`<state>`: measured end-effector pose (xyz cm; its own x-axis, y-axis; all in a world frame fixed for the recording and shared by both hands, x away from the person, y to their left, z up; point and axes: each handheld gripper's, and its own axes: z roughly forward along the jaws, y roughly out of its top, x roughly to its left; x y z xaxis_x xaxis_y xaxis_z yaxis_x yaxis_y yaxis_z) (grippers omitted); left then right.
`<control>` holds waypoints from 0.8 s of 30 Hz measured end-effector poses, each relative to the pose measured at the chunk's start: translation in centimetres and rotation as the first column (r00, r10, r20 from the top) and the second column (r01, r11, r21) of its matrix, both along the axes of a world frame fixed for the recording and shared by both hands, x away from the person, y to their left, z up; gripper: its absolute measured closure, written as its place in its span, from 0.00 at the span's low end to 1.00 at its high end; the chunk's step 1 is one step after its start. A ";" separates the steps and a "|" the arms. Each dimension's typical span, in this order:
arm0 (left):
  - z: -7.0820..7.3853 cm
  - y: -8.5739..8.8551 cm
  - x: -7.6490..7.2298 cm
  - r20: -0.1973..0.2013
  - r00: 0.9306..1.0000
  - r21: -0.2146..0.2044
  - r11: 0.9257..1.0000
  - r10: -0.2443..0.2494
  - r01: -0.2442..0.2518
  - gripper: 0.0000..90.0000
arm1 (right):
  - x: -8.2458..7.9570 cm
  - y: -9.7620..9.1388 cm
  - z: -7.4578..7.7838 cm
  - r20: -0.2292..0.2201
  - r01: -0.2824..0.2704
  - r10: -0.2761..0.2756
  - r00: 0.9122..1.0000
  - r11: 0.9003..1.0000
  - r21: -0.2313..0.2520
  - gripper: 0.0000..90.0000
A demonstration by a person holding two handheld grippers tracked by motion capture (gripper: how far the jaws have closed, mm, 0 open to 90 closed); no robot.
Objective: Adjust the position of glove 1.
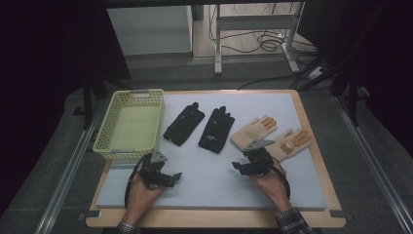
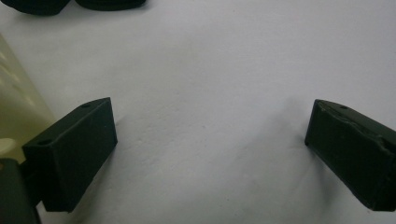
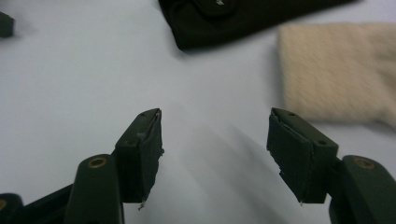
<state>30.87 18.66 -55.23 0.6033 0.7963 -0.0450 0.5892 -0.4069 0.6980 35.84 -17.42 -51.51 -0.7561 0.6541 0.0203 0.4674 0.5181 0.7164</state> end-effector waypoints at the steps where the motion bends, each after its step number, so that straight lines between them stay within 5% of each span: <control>1: 0.0 0.0 0.0 0.000 1.000 0.000 1.000 0.000 0.000 0.02 | 0.2 0.3 0.1 -0.001 -0.007 0.007 1.000 1.000 0.002 0.40; 7: 0.0 0.0 0.0 0.000 1.000 0.000 1.000 0.000 0.000 0.02 | 1.4 2.8 0.7 0.019 -0.062 0.061 0.998 0.997 0.037 0.45; 13: 0.0 0.0 0.0 0.000 1.000 0.000 1.000 0.000 0.000 0.03 | 2.9 5.2 0.7 -0.017 -0.077 0.079 0.997 0.994 0.074 0.56; 24: 0.0 0.0 0.0 -0.003 1.000 0.001 1.000 0.000 0.000 0.03 | 5.5 11.3 0.9 -0.022 -0.152 0.154 0.988 0.986 0.068 0.77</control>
